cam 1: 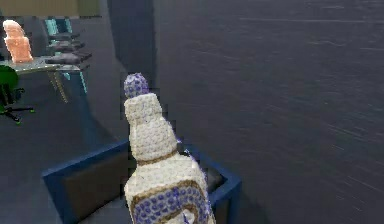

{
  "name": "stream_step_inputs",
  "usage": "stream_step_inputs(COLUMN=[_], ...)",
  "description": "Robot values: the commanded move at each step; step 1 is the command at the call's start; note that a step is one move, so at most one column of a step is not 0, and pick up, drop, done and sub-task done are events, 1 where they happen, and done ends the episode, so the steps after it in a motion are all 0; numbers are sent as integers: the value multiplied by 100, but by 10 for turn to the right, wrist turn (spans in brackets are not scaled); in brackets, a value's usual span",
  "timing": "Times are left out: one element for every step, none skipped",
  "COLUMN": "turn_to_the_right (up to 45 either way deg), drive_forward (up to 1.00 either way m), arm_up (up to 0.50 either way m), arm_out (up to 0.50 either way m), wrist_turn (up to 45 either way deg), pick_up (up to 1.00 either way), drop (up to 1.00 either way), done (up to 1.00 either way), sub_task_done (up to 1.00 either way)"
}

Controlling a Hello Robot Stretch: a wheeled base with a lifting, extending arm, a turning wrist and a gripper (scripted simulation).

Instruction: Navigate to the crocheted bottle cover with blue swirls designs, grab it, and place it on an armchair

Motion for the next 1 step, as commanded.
stream_step_inputs(turn_to_the_right=[360], drive_forward=[0], arm_up=[0], arm_out=[0], wrist_turn=[0], pick_up=[0], drop=[0], done=[0], sub_task_done=[0])
